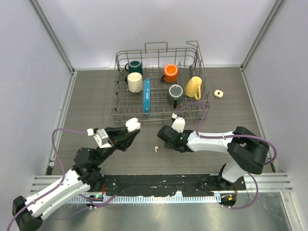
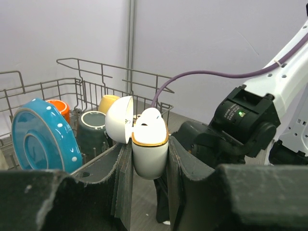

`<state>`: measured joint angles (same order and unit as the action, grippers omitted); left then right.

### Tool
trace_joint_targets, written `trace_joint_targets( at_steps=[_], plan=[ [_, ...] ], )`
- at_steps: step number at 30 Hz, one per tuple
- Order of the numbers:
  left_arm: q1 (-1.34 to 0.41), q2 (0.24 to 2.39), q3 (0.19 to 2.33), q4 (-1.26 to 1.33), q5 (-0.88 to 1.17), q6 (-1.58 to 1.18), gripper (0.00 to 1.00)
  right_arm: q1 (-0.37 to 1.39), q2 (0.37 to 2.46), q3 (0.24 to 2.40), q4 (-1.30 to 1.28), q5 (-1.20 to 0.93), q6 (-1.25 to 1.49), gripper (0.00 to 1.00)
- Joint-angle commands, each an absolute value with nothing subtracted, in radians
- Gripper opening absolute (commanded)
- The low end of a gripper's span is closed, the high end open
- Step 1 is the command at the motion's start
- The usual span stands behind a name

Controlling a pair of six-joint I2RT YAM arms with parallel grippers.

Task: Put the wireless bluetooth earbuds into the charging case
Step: Pick up the earbud from the center of the board.

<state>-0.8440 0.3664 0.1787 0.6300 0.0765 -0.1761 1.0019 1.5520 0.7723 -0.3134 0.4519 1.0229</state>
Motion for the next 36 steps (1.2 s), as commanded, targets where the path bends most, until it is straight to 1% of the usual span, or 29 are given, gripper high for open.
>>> trace_joint_targets(
  at_steps=[1, 4, 7, 8, 9, 12, 16, 27, 29, 33, 36],
  plan=[
    [-0.844, 0.36, 0.178, 0.667, 0.057, -0.176, 0.0, 1.071, 1.597, 0.781, -0.459, 0.485, 1.17, 0.08],
    [-0.842, 0.357, 0.175, 0.667, 0.054, -0.176, 0.0, 1.094, 1.594, 0.778, -0.471, 0.508, 1.186, 0.13],
    [-0.842, 0.353, 0.17, 0.672, 0.051, -0.178, 0.0, 1.095, 1.595, 0.772, -0.468, 0.502, 1.178, 0.21],
    [-0.844, 0.354, 0.17, 0.669, 0.049, -0.176, 0.0, 1.094, 1.595, 0.77, -0.463, 0.5, 1.171, 0.28],
    [-0.842, 0.353, 0.169, 0.669, 0.048, -0.178, 0.0, 1.095, 1.594, 0.77, -0.459, 0.499, 1.152, 0.3],
    [-0.842, 0.353, 0.17, 0.667, 0.046, -0.178, 0.0, 1.095, 1.579, 0.752, -0.393, 0.485, 1.105, 0.4],
    [-0.844, 0.351, 0.173, 0.661, 0.046, -0.175, 0.0, 1.095, 1.542, 0.727, -0.328, 0.486, 1.016, 0.56],
    [-0.844, 0.351, 0.175, 0.663, 0.051, -0.181, 0.0, 1.091, 1.537, 0.773, -0.311, 0.523, 0.689, 0.56],
    [-0.844, 0.351, 0.175, 0.663, 0.048, -0.183, 0.0, 1.074, 1.522, 0.749, -0.244, 0.442, 0.655, 0.55],
    [-0.844, 0.35, 0.175, 0.663, 0.051, -0.186, 0.0, 1.055, 1.511, 0.741, -0.192, 0.381, 0.611, 0.54],
    [-0.844, 0.351, 0.176, 0.663, 0.051, -0.189, 0.0, 1.043, 1.522, 0.752, -0.195, 0.358, 0.597, 0.5]
  ],
)
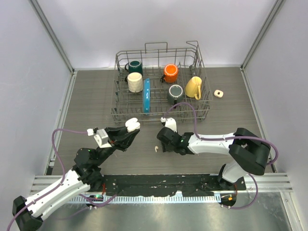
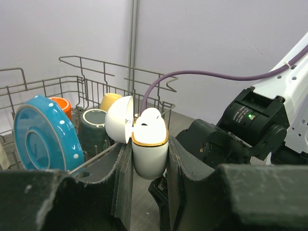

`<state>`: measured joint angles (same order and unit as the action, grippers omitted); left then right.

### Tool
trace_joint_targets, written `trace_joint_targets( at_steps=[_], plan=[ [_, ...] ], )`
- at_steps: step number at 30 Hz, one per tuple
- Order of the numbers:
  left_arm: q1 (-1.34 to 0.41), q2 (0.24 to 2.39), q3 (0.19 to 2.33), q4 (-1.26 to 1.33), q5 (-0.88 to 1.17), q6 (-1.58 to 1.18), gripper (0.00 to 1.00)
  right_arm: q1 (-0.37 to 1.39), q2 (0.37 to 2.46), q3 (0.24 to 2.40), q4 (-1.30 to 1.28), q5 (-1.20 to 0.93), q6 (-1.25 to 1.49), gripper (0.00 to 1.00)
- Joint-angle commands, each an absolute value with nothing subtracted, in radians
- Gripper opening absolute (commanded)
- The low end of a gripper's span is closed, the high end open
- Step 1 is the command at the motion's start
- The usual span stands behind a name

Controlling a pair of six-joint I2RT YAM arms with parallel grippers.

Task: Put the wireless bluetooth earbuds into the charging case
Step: Pick up the earbud from the center of the board.

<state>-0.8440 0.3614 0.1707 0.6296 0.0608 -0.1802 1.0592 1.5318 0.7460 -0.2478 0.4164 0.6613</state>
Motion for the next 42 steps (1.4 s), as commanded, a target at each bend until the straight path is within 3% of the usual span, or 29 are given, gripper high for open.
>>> trace_joint_targets(
  at_steps=[1, 34, 42],
  plan=[
    [-0.842, 0.351, 0.176, 0.664, 0.051, -0.19, 0.0, 1.042, 1.526, 0.752, -0.193, 0.353, 0.592, 0.48],
    [-0.844, 0.353, 0.172, 0.661, 0.055, -0.198, 0.0, 1.035, 1.522, 0.787, -0.275, 0.322, 0.577, 0.22],
    [-0.844, 0.368, 0.172, 0.672, 0.052, -0.199, 0.0, 1.04, 1.401, 0.799, -0.273, 0.379, 0.63, 0.14]
  ],
)
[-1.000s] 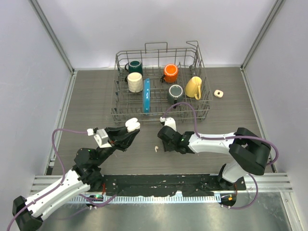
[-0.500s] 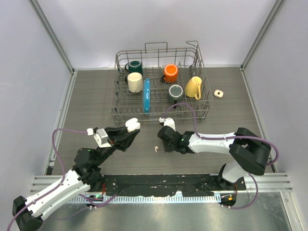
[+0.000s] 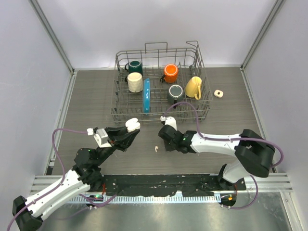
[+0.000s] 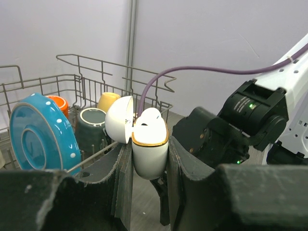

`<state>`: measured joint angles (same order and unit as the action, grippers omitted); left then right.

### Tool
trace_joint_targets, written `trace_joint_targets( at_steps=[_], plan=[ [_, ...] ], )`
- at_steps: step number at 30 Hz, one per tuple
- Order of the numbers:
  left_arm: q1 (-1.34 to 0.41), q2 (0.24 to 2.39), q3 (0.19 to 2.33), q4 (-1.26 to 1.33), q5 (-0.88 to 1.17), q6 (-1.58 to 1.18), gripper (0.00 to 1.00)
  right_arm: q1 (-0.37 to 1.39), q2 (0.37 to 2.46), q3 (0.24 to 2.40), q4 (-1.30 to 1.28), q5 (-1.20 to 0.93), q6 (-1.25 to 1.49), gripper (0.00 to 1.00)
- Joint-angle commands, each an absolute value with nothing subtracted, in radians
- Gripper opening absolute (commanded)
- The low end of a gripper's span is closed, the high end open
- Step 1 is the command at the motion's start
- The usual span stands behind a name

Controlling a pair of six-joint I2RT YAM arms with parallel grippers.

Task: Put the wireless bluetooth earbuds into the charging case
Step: Pick up the earbud from the center of the board, then place the earbud in the charging case.

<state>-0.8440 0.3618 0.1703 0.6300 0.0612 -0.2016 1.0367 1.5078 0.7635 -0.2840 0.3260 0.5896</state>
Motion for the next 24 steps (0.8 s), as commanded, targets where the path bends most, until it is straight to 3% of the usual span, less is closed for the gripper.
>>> trace_joint_targets(
  at_steps=[1, 14, 24],
  plan=[
    [-0.844, 0.371, 0.172, 0.675, 0.054, -0.199, 0.0, 1.042, 1.352, 0.796, -0.259, 0.385, 0.65, 0.12],
    [-0.842, 0.463, 0.172, 0.787, 0.046, -0.201, 0.0, 1.173, 0.981, 0.743, -0.005, 0.659, 0.776, 0.01],
    [-0.842, 0.526, 0.176, 0.848, 0.06, -0.196, 0.0, 1.287, 0.885, 0.738, 0.36, 0.793, 0.589, 0.01]
  ],
)
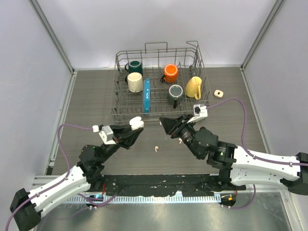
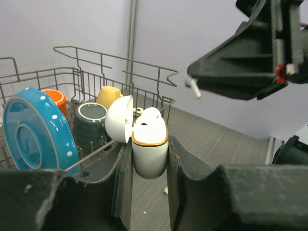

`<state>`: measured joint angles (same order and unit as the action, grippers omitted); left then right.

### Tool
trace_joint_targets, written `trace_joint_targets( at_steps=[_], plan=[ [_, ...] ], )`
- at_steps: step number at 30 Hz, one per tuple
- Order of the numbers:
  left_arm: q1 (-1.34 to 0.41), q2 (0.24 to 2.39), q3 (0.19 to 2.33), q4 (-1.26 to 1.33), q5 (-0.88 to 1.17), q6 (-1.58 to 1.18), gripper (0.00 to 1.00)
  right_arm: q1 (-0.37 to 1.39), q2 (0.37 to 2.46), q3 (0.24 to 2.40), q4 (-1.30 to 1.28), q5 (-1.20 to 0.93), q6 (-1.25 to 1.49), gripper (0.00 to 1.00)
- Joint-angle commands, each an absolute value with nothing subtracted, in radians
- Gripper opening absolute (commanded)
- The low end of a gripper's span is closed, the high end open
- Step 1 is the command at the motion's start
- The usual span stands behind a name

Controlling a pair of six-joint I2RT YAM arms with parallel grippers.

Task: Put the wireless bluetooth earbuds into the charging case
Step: Place the earbud in the charging case.

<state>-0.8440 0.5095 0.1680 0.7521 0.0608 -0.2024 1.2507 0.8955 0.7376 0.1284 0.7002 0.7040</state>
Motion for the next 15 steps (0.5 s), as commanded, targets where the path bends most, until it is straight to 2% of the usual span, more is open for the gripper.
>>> trace_joint_targets(
  at_steps=[1, 7, 15],
  plan=[
    [-0.844, 0.529, 0.178, 0.856, 0.061, -0.196, 0.0, 1.298, 0.893, 0.742, 0.42, 0.787, 0.568, 0.01],
    [-0.844, 0.569, 0.189, 0.871, 0.092, -0.189, 0.0, 1.328, 0.988, 0.765, 0.619, 0.697, 0.462, 0.01],
    [-0.844, 0.604, 0.213, 0.881, 0.126, -0.184, 0.0, 1.335, 1.088, 0.816, 0.707, 0.62, 0.425, 0.01]
  ],
)
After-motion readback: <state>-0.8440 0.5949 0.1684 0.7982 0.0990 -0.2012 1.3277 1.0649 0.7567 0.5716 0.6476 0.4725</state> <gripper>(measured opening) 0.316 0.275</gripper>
